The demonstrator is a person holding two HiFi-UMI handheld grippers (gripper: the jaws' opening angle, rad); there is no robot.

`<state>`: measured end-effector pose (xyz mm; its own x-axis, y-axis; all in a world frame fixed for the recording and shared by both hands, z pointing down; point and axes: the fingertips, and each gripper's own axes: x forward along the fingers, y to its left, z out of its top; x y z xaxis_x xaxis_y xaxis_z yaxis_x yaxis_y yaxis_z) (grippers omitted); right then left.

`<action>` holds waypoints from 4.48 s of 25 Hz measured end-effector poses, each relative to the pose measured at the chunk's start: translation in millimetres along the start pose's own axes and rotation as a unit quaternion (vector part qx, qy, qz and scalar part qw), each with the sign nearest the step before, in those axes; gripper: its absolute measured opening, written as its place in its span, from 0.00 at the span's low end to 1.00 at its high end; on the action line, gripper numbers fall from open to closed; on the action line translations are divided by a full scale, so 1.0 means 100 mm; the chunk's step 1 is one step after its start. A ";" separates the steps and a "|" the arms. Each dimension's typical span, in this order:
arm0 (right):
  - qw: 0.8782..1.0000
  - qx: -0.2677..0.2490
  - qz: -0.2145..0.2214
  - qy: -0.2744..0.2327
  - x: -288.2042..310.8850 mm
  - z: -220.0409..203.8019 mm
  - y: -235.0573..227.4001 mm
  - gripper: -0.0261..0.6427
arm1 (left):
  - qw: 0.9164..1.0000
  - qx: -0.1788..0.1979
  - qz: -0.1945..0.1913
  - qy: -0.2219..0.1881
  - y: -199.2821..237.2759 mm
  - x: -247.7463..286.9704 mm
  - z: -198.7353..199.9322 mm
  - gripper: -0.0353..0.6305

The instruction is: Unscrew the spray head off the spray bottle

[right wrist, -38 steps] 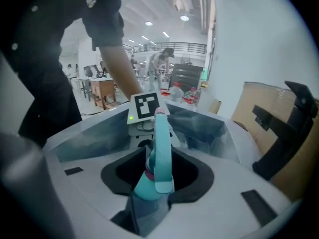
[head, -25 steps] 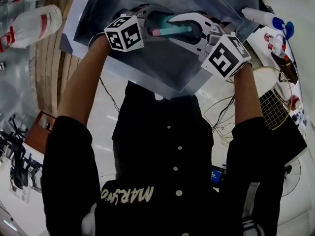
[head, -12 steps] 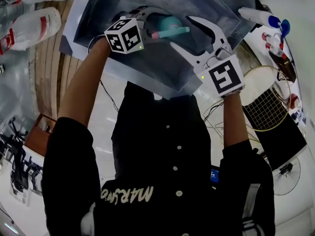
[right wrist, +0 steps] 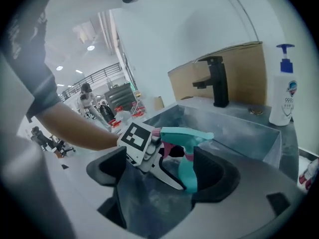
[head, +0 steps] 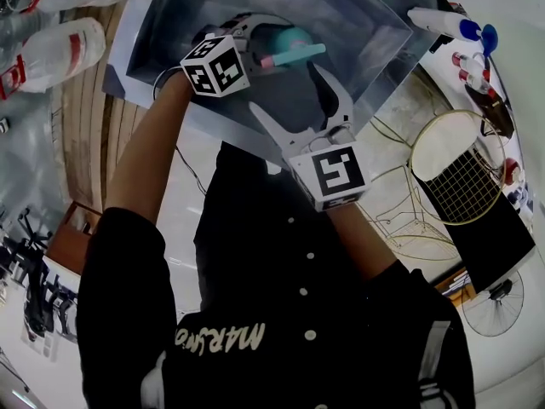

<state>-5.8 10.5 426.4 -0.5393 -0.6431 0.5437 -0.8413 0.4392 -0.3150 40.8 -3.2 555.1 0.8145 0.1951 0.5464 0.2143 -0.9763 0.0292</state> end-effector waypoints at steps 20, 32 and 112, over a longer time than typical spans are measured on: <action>0.983 -0.163 -0.084 -0.001 0.28 0.07 -0.40 0.44 | 1.000 -0.010 0.011 -0.004 0.00 0.02 0.01 0.59; 0.966 -0.257 0.031 0.005 0.32 0.09 -0.50 0.35 | 1.000 -0.013 0.012 -0.005 0.01 0.00 0.00 0.59; 0.937 -0.118 -0.141 -0.297 -3.10 1.63 -0.10 0.26 | 0.874 -0.167 0.411 -0.199 -0.84 -3.00 2.76 0.09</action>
<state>163.7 103.3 134.3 -0.2814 -0.9592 0.0292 -0.9596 0.2814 -0.0043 -72.5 46.3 158.0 0.7562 -0.6333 0.1647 -0.6469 -0.7613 0.0430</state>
